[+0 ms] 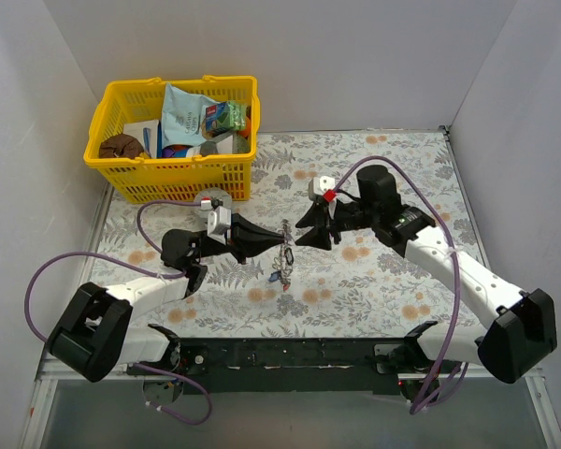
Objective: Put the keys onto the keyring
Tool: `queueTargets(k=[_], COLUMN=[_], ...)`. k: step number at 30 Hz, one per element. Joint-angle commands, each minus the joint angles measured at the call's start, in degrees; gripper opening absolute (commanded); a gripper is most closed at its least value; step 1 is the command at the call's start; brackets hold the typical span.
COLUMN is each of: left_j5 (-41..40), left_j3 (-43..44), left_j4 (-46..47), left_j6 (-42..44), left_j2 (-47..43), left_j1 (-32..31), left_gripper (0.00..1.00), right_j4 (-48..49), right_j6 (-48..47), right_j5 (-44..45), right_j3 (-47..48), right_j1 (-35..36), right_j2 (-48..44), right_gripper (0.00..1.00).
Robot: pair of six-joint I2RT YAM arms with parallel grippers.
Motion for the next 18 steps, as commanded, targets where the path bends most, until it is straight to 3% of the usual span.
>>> queueTargets(k=[1, 10, 18], left_j5=[0.4, 0.1, -0.3], left_j3=[0.3, 1.0, 1.0], left_j4=[10.9, 12.2, 13.9], left_j6=[1.2, 0.6, -0.2], left_j2=[-2.3, -1.8, -1.4], left_j1=[-0.1, -0.1, -0.1], left_gripper=[0.00, 0.00, 0.00], right_j4=[2.5, 15.8, 16.1], right_j6=[-0.3, 10.4, 10.7], right_j5=[2.5, -5.1, -4.9], right_j3=[-0.5, -2.6, -2.6], right_j1=[-1.1, -0.2, 2.2], right_j2=[-3.8, -4.7, -3.4], right_gripper=[0.54, 0.50, 0.46])
